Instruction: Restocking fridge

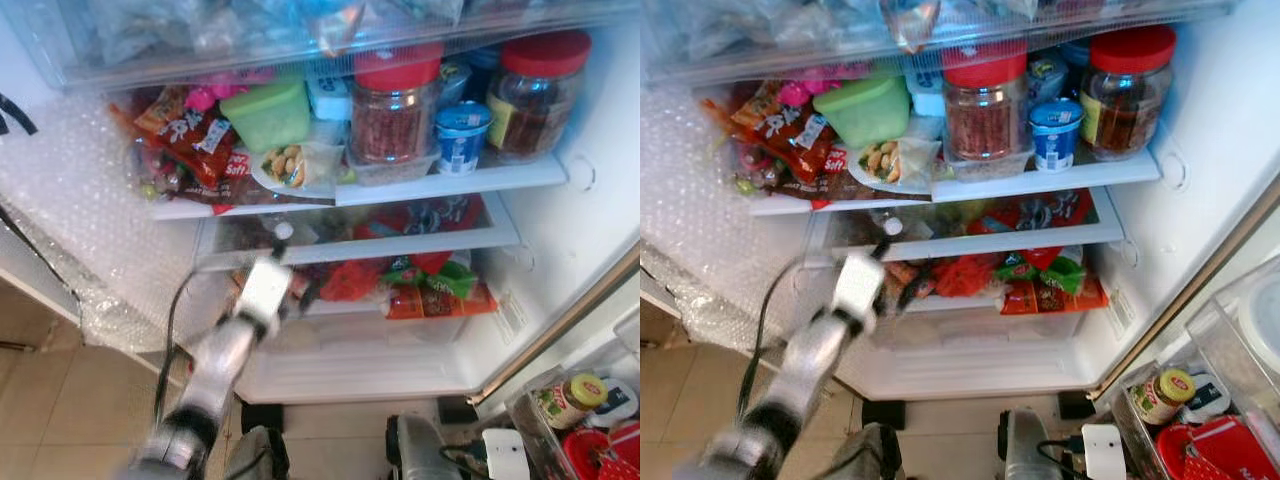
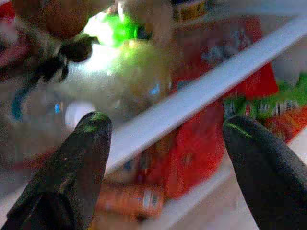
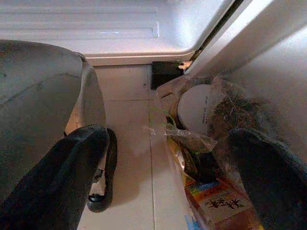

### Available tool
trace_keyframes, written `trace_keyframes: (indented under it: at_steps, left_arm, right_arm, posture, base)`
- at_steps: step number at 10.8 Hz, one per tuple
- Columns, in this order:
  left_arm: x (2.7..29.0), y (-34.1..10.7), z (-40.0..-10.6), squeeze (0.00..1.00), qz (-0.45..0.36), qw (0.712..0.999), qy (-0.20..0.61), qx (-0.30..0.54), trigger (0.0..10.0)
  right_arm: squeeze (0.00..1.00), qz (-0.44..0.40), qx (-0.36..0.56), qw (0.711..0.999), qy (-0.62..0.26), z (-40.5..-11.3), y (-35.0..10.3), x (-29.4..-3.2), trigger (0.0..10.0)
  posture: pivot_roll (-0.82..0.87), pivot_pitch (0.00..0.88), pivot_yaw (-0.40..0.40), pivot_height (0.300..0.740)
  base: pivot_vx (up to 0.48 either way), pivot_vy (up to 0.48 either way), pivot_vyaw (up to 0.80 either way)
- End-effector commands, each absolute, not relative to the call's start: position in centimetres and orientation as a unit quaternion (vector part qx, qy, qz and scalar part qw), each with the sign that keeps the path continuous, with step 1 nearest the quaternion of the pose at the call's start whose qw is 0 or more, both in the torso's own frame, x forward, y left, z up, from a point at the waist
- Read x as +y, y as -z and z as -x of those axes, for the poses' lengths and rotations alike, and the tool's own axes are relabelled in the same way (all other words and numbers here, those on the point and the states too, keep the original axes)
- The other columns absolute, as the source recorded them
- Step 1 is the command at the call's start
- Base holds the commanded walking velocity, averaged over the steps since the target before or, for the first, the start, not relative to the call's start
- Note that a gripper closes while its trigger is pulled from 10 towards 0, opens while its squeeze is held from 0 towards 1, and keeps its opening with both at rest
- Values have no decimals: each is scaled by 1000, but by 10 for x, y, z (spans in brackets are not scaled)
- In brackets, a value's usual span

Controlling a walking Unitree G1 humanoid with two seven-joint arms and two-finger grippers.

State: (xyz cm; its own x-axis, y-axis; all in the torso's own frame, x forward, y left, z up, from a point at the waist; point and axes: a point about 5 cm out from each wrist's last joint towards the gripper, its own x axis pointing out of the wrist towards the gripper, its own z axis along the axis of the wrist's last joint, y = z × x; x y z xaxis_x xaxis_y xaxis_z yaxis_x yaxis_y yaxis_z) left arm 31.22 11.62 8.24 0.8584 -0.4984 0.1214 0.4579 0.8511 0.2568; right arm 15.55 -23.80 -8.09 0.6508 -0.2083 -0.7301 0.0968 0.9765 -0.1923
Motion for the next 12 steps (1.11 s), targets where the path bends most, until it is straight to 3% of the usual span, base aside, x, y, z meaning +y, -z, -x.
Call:
trace_keyframes:
  at_steps: [1, 3, 4, 6, 9, 12]
  left_arm:
    - [136, -71, -303, 0, -119, 964, 227, -75, 10000]
    - [163, -47, -292, 0, -99, 984, 144, -10, 10000]
    - [187, -20, -284, 0, -78, 992, 56, 83, 10000]
    - [213, 20, -259, 0, -2, 972, -48, 230, 10000]
    - [208, 65, -210, 0, -38, 918, -37, 393, 10000]
    - [200, 75, -195, 0, 1, 903, -76, 423, 10000]
  right_arm:
    - [0, 63, 420, 901, 85, -148, 85, -235, 10000]
    - [0, 62, 422, 900, 84, -148, 85, -234, 10000]
    - [0, 63, 427, 899, 79, -148, 86, -233, 10000]
    - [0, 61, 432, 897, 77, -147, 87, -232, 10000]
    - [0, 67, 444, 892, 62, -147, 87, -233, 10000]
    - [0, 87, 453, 886, 51, -146, 85, -247, 10000]
  posture:
    - [-135, 117, 139, 626]
    - [-123, 111, 137, 626]
    - [-130, 103, 136, 626]
    - [-138, 91, 137, 626]
    - [-152, 67, 90, 626]
    - [-160, 38, 47, 626]
  base:
    - [0, 0, 0]
    - [0, 0, 0]
    - [0, 0, 0]
    - [0, 0, 0]
    - [0, 0, 0]
    - [0, 0, 0]
